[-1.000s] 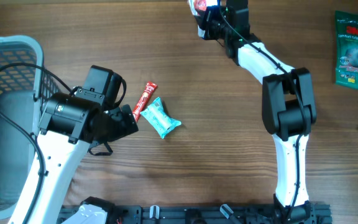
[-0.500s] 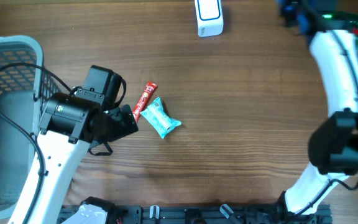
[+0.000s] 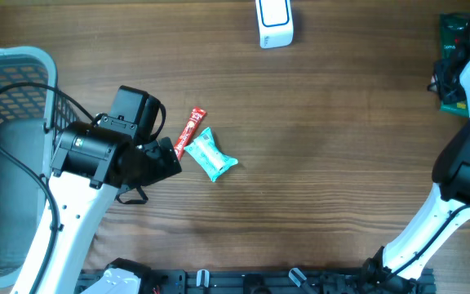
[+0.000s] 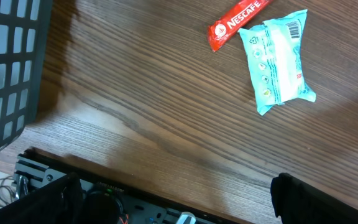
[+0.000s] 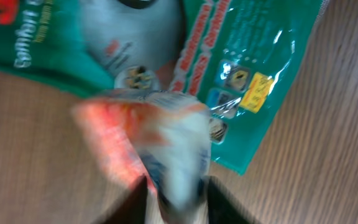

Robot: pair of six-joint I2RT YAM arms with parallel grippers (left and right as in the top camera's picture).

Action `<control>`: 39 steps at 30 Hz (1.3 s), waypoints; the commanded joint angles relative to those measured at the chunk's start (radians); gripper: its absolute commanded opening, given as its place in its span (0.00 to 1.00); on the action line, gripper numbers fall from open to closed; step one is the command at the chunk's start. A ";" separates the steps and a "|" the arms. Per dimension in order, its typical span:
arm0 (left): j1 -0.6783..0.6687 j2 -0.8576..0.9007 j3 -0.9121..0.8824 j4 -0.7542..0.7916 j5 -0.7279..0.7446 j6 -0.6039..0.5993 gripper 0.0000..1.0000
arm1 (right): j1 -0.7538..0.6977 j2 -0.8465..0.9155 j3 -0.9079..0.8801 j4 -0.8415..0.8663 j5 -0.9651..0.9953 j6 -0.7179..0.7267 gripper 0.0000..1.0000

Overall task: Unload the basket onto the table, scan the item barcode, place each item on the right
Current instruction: 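Move the right gripper to the mint-green wipes pack and grasp it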

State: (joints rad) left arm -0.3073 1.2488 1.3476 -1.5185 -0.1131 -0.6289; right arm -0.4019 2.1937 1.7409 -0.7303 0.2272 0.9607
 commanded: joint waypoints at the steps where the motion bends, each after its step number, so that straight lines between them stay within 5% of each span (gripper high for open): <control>1: 0.003 -0.007 0.002 0.000 0.005 0.016 1.00 | -0.026 -0.016 0.003 -0.019 0.028 -0.083 0.73; 3: 0.003 -0.007 0.002 0.000 0.005 0.016 1.00 | -0.032 -0.036 0.021 -0.059 0.014 -0.127 0.98; 12: 0.003 -0.007 0.002 0.000 0.005 0.016 1.00 | -0.002 -0.348 0.066 -0.326 -0.342 -0.350 0.99; 18: 0.003 -0.007 0.002 0.000 0.005 0.016 1.00 | 0.148 -0.415 0.042 -0.533 -0.819 -0.891 1.00; 21: 0.003 -0.007 0.002 0.000 0.005 0.016 1.00 | 0.256 -0.415 -0.024 -0.534 -0.831 -0.961 0.99; 27: 0.003 -0.007 0.002 0.000 0.005 0.016 1.00 | 0.598 -0.415 -0.296 -0.237 -0.850 -0.956 1.00; 31: 0.003 -0.007 0.002 0.000 0.005 0.016 1.00 | 0.816 -0.415 -0.472 0.108 -0.839 -0.950 0.96; 34: 0.003 -0.007 0.002 0.000 0.005 0.016 1.00 | 0.944 -0.406 -0.564 0.355 -0.709 -0.865 0.96; 39: 0.003 -0.007 0.002 0.000 0.005 0.016 1.00 | 1.062 -0.330 -0.587 0.525 -0.647 -0.853 0.94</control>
State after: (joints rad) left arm -0.3073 1.2488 1.3476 -1.5185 -0.1131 -0.6289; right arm 0.6201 1.7996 1.1656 -0.2573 -0.4923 0.0830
